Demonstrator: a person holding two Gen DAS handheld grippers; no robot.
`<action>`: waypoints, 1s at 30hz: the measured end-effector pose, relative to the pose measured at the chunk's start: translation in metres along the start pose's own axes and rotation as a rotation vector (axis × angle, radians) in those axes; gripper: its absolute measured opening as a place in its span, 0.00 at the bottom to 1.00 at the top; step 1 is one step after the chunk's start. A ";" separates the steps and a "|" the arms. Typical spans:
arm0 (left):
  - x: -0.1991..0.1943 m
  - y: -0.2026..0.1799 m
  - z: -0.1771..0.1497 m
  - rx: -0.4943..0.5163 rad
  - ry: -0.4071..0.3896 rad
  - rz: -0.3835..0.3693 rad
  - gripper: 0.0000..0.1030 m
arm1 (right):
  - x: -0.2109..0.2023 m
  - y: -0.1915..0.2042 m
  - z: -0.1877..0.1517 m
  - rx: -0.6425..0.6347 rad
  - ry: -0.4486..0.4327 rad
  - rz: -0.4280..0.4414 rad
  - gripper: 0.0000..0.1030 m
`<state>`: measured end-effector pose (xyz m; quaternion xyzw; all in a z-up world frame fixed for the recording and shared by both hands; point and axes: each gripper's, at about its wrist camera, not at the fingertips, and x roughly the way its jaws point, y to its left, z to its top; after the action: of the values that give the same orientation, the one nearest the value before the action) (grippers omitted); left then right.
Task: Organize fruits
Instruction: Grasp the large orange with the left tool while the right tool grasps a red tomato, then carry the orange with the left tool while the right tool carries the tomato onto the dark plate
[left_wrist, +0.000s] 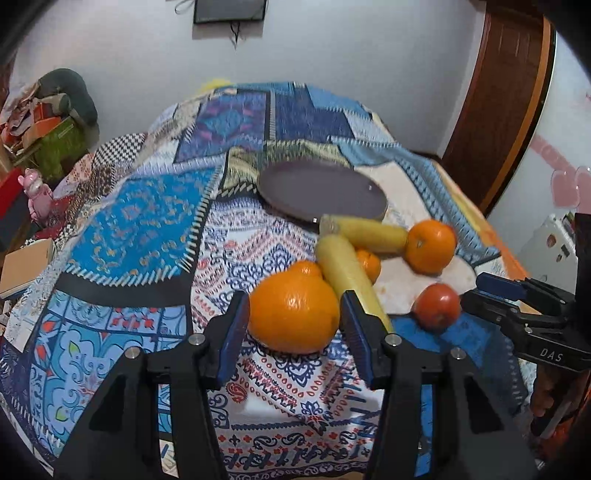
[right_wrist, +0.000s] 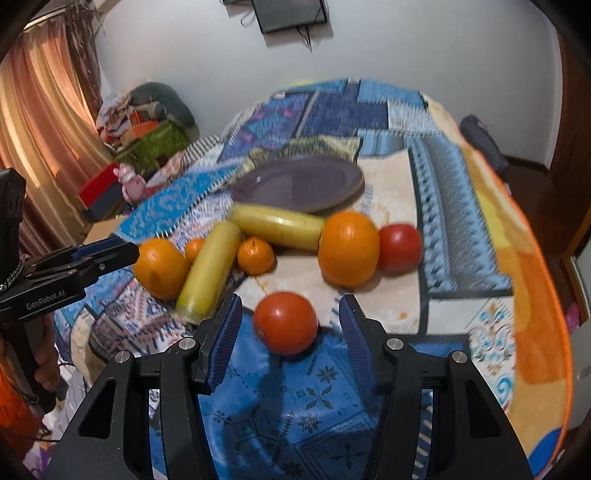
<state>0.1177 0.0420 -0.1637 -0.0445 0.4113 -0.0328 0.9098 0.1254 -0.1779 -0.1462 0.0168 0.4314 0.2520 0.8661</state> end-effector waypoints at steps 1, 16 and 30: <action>0.004 0.001 -0.001 -0.003 0.011 -0.003 0.59 | 0.004 -0.001 -0.001 0.005 0.014 0.005 0.50; 0.043 0.008 -0.003 -0.043 0.087 -0.033 0.67 | 0.040 -0.001 -0.006 -0.006 0.110 0.039 0.50; 0.046 0.011 -0.006 -0.062 0.107 -0.047 0.67 | 0.038 0.002 -0.001 -0.028 0.092 0.023 0.44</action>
<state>0.1441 0.0482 -0.2029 -0.0804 0.4591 -0.0435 0.8837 0.1425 -0.1588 -0.1748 -0.0020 0.4668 0.2683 0.8427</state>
